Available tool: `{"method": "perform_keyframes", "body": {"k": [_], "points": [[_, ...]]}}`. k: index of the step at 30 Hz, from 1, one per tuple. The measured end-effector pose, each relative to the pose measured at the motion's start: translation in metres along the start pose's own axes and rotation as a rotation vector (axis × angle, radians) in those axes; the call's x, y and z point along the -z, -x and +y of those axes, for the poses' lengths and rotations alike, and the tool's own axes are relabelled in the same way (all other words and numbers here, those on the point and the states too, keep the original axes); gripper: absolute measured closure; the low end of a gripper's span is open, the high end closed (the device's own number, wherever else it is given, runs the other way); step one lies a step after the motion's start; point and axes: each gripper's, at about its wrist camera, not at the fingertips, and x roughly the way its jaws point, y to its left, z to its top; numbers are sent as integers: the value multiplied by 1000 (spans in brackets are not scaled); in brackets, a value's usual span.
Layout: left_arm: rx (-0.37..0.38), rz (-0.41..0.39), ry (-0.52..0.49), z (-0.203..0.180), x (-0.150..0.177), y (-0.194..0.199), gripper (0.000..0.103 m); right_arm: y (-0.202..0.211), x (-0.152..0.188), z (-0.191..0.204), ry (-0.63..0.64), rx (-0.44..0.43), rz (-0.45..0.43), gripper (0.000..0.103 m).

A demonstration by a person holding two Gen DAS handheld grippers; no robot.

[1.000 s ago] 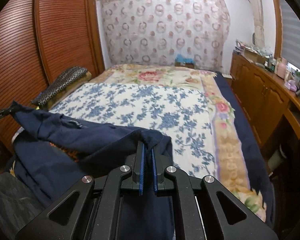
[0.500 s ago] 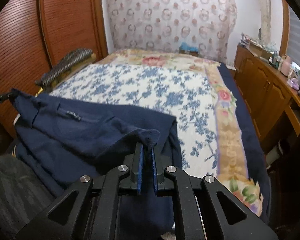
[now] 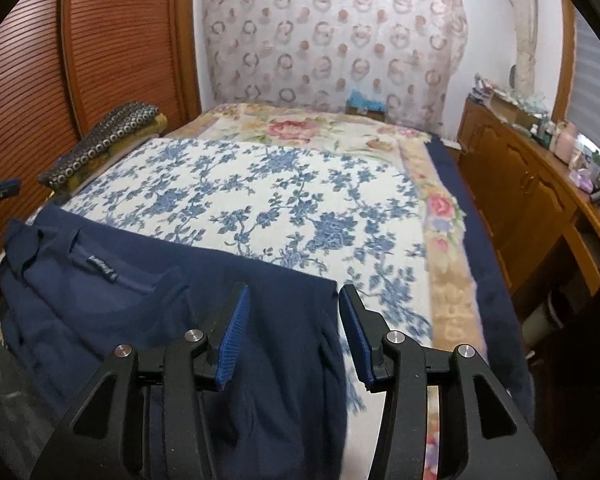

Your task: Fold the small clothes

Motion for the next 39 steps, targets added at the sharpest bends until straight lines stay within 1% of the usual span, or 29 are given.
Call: {"method": "perform_keyframes", "body": {"k": [5, 10, 14, 16, 19, 21, 23, 31, 32, 33, 34, 36, 37, 38, 39], "points": [[-5, 63, -16, 3, -5, -29, 49, -32, -3, -2, 9, -13, 53, 55], [12, 149, -26, 0, 3, -55, 49, -50, -1, -7, 3, -9, 96, 54], [11, 209, -33, -2, 16, -66, 49, -56, 3, -14, -18, 9, 117, 44], [8, 228, -33, -2, 21, -69, 49, -59, 6, -17, -28, 4, 126, 42], [10, 219, -20, 0, 24, -67, 49, -63, 11, -19, -34, 5, 142, 40], [5, 220, -19, -1, 24, -67, 49, -64, 11, -21, -46, 2, 134, 36], [-2, 220, -25, -2, 24, -67, 49, -64, 12, -23, -57, -4, 131, 35], [-7, 198, -33, -10, 25, -70, 50, -64, 12, -24, -46, -12, 139, 34], [-3, 197, -34, -11, 25, -71, 53, -64, 11, -23, -42, -18, 140, 34], [7, 196, -35, -12, 25, -69, 60, -64, 11, -21, -35, -25, 142, 39], [16, 196, -36, -14, 26, -69, 63, -63, 11, -19, -25, -31, 142, 44], [30, 197, -33, -17, 27, -68, 75, -62, 9, -11, 19, -49, 150, 59], [39, 199, -30, -18, 26, -68, 79, -61, 8, -7, 37, -58, 156, 63], [49, 201, -21, -18, 25, -68, 86, -61, 7, -6, 40, -69, 161, 71], [57, 207, 3, -18, 24, -68, 90, -61, 8, -4, 44, -81, 164, 80]]}}
